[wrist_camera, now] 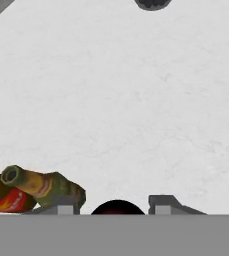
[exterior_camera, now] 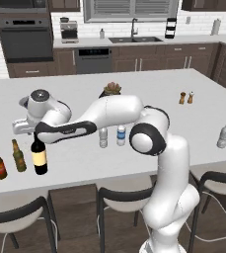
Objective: Move the plastic bottles in the middle to the plastics group, and the glass bottles in the middle to the glass group.
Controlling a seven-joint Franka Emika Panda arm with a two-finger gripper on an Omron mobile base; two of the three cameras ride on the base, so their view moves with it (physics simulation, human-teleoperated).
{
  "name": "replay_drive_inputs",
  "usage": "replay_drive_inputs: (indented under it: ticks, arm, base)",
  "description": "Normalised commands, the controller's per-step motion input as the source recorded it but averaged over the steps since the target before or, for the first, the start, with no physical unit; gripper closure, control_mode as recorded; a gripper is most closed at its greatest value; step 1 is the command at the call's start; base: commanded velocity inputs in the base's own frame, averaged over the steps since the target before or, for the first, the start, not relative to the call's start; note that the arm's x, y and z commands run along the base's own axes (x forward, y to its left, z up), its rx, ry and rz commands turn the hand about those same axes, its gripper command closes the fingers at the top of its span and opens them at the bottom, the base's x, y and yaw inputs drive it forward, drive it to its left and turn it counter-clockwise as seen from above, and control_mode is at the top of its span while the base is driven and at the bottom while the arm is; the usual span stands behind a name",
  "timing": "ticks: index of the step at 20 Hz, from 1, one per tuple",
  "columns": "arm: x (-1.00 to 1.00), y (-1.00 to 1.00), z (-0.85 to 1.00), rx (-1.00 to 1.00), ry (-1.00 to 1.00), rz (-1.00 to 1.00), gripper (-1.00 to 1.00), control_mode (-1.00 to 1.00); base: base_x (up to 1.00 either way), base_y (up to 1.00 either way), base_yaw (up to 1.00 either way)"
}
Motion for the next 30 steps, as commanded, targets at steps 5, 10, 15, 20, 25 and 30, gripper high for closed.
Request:
replay_drive_inputs:
  ticks: [5, 10, 15, 20, 25, 30]
  arm:
    - [0.00, 0.00, 0.03, 0.00, 0.00, 0.00, -1.00, -1.00]
    - [-0.27, -0.07, 0.57, 0.00, -0.06, -0.02, -1.00, -1.00]
    - [-0.52, -0.47, 0.52, 0.00, -0.06, -0.03, -1.00, -1.00]
    - [-0.32, -0.93, 0.26, 0.01, 0.00, -0.02, -1.00, -1.00]
    - [-0.27, -1.00, 0.04, 0.07, 0.00, -0.03, -1.00, -1.00]
    - [-0.06, -1.00, 0.00, 0.06, -0.01, -0.04, -1.00, -1.00]
  base:
    - [0.00, 0.00, 0.00]
    - [0.00, 0.00, 0.00]
    - [0.00, 0.00, 0.00]
    - [0.00, 0.00, 0.00]
    - [0.00, 0.00, 0.00]
    - [0.00, 0.00, 0.00]
